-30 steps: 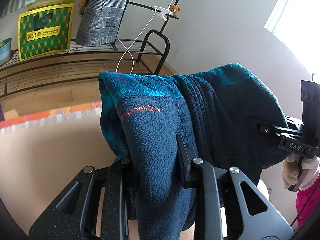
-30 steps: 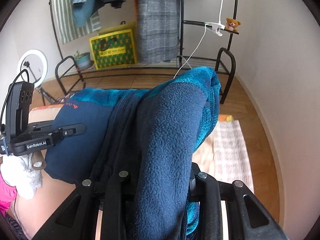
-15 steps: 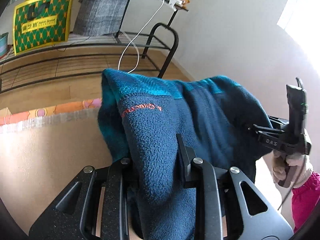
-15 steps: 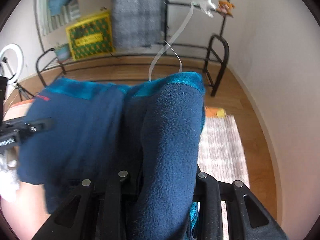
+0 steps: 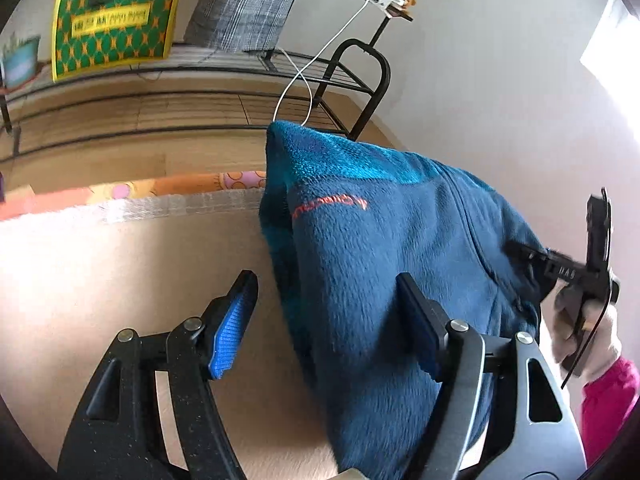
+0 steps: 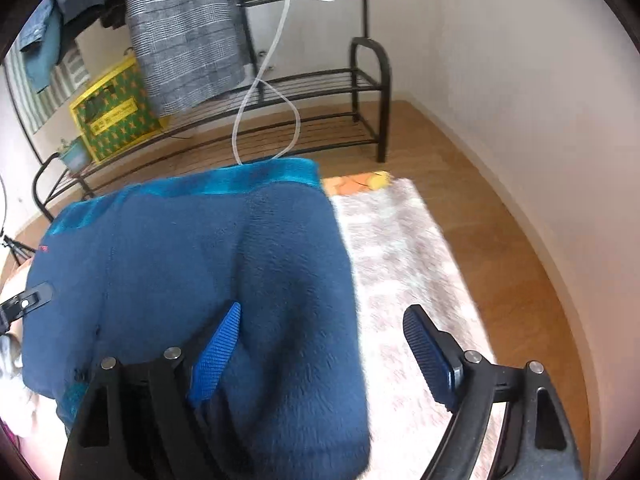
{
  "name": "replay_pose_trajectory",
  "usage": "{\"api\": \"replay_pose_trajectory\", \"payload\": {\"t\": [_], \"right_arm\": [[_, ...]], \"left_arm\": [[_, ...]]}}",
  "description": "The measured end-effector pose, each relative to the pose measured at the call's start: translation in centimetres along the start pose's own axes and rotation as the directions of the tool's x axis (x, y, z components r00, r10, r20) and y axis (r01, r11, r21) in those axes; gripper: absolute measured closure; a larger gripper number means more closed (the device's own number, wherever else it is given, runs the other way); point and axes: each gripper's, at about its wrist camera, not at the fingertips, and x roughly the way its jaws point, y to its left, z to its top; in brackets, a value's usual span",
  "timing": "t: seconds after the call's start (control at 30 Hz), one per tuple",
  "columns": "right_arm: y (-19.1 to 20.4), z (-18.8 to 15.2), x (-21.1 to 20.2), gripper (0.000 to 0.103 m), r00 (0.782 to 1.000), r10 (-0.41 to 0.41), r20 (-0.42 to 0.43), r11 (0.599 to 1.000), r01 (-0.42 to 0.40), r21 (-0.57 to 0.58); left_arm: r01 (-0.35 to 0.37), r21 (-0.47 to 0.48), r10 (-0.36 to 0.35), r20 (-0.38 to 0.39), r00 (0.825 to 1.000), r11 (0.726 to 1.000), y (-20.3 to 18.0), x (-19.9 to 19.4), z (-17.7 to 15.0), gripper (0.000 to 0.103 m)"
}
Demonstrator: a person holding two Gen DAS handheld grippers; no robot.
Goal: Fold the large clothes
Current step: 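Lower the folded fleece onto the bed and open both tools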
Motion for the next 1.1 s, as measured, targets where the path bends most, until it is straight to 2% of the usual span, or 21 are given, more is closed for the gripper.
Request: {"api": "replay_pose_trajectory", "payload": {"t": [0.1, 0.23, 0.3, 0.37, 0.43, 0.67, 0.87, 1.03, 1.1], "right_arm": [[-0.6, -0.7, -1.6, 0.020, 0.999, -0.043, -0.005, 0.998, 0.043, 0.039], [-2.0, -2.1, -2.8, 0.021, 0.986, -0.129, -0.101, 0.984, 0.140, 0.107], [-2.8, -2.9, -4.2, 0.025, 0.980, -0.153, -0.131, 0.973, 0.173, 0.153], [-3.0, -3.4, -6.0, 0.034, 0.977, -0.164, -0.133, 0.970, 0.185, 0.161], [-2.6, -3.9, -8.3, 0.035, 0.977, -0.181, -0.112, 0.968, 0.198, 0.157], [0.0, -5.8, -18.4, 0.035, 0.986, -0.164, -0.010, 0.981, 0.164, 0.107], [2.4, -6.7, -27.9, 0.034, 0.988, -0.125, 0.094, 0.990, 0.118, 0.070], [5.2, -8.6, -36.3, 0.027, 0.974, -0.121, 0.194, 0.993, 0.120, 0.014], [6.1, -9.8, -39.6, 0.027, 0.966, -0.124, 0.227, 0.992, 0.129, -0.009]], "left_arm": [[-0.012, 0.008, 0.012, 0.007, 1.000, 1.000, -0.4, -2.6, -0.5, 0.030], [-0.029, 0.035, 0.028, 0.032, 0.999, 0.999, -1.0, -6.8, -1.0, 0.030], [-0.038, 0.047, 0.035, 0.045, 0.998, 0.998, -1.5, -9.1, -1.2, 0.030], [-0.049, 0.059, 0.045, 0.057, 0.997, 0.997, -2.0, -11.6, -1.3, 0.030], [-0.059, 0.067, 0.055, 0.066, 0.996, 0.996, -2.5, -14.1, -1.6, 0.030], [-0.056, 0.076, 0.049, 0.088, 0.995, 0.995, -4.9, -22.0, -2.6, 0.030], [-0.064, 0.150, 0.041, 0.156, 0.987, 0.987, -9.0, -30.4, -3.5, 0.030], [-0.041, 0.190, -0.002, 0.222, 0.975, 0.981, -12.3, -38.7, -5.4, 0.030], [-0.045, 0.217, -0.010, 0.245, 0.970, 0.975, -13.5, -41.7, -6.5, 0.030]]}}
